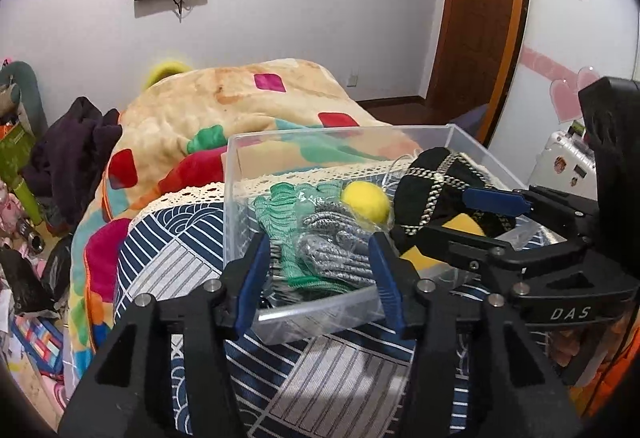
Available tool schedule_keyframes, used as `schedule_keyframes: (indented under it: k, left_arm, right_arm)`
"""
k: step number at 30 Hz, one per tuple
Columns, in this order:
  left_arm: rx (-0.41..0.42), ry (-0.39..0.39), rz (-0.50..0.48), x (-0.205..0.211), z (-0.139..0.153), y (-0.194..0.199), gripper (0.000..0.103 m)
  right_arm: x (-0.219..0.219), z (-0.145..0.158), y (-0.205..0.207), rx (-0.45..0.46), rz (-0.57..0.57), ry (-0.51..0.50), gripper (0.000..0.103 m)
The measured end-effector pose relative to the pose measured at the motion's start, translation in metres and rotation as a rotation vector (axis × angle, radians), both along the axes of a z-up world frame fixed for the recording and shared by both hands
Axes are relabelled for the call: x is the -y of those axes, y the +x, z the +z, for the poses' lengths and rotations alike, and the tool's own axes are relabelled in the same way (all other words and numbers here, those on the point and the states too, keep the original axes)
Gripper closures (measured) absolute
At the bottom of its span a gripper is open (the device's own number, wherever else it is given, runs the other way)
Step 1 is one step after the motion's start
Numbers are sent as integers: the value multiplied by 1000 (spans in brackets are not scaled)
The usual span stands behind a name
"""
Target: Organize soft objects
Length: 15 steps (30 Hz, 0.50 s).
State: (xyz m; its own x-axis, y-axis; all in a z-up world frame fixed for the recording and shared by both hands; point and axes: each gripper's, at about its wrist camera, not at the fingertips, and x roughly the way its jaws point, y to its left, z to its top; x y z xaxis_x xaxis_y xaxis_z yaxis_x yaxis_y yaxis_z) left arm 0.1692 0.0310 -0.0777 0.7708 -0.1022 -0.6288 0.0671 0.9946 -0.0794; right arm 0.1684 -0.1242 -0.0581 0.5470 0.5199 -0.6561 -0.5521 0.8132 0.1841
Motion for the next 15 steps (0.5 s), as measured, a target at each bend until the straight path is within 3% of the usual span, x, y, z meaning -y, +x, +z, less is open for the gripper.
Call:
schedule_keyframes:
  k: [5,15]
  left_arm:
    - [37,-20,0,-2,12,-14,52]
    - [229,-43,15,5,66,-64,52]
  right_arm:
    - [3,11,-12,32,5,5,25]
    - [24,64,-46,212,-17,93,21]
